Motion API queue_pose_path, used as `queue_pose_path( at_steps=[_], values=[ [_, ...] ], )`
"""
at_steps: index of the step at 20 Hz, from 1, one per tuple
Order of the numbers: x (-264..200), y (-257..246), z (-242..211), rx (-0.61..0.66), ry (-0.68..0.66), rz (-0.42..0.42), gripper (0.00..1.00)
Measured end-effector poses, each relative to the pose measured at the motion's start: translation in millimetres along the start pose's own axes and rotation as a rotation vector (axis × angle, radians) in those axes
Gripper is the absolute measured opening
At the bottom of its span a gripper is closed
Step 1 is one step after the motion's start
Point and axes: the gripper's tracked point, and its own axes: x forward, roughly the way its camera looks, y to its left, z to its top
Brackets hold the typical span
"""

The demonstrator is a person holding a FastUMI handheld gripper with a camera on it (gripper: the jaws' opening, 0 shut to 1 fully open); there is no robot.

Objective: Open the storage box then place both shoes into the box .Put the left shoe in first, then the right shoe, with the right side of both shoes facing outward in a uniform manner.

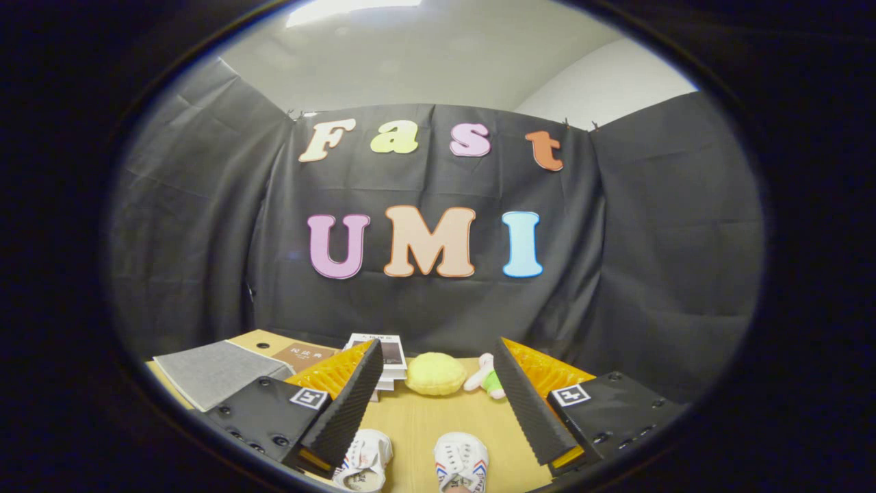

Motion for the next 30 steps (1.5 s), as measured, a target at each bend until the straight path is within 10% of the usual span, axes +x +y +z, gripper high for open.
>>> queue_pose_path(
  at_steps=[14,30],
  values=[
    [-13,66,-22,0.136,0.115,0.172,0.99],
    [-72,200,-125,0.731,0.532,0.413,1.0]
  ],
)
